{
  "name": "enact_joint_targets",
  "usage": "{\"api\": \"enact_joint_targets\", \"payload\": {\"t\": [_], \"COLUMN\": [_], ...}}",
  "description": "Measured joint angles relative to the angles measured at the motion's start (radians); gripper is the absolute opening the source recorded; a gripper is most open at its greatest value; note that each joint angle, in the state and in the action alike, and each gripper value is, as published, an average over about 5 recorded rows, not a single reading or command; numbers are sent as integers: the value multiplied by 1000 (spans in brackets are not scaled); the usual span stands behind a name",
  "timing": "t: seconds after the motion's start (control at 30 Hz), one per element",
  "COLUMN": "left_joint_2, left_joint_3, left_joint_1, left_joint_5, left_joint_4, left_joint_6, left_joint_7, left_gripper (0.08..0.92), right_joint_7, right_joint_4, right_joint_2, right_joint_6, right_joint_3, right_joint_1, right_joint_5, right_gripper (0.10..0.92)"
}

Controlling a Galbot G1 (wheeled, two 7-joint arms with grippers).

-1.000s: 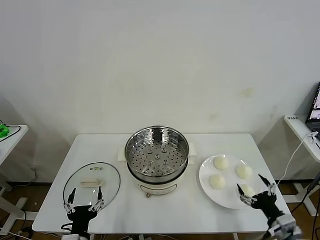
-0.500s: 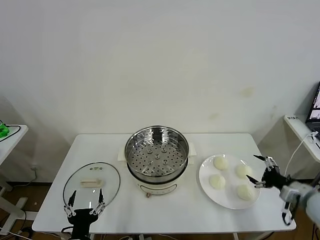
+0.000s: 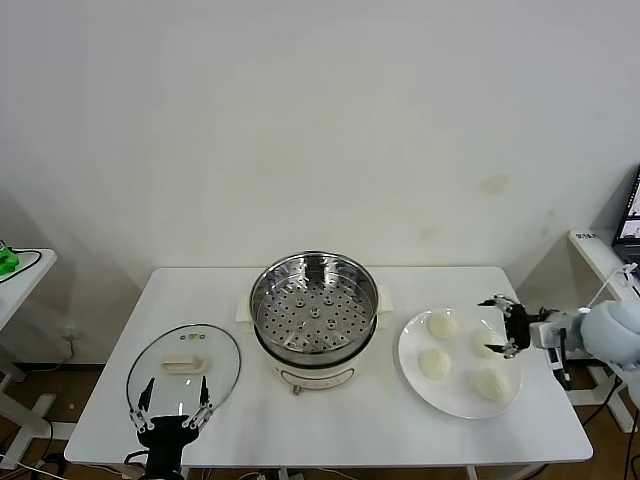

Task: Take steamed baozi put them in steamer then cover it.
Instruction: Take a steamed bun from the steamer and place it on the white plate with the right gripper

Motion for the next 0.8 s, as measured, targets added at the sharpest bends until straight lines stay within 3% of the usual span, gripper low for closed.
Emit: {"api": "enact_joint_targets", "payload": {"t": [0.37,0.8], "left_joint_2": [-14,-19], "left_joint_3": [3,-6], "left_joint_1": [-23,-46], "left_joint_5": [6,-4], "left_joint_4": [21,37], "left_joint_6": [-2,-4], "left_joint_7": [4,9], "left_gripper": [823,823], "right_joint_7": [-67,-105], "right_joint_4": [-170,-384], "right_joint_2": [97,276], "right_joint_6": [-82,-99], "right_joint_3": [-341,-552], "right_joint_1": [321,539], "right_joint_5": [90,91], "right_gripper": [823,823]}}
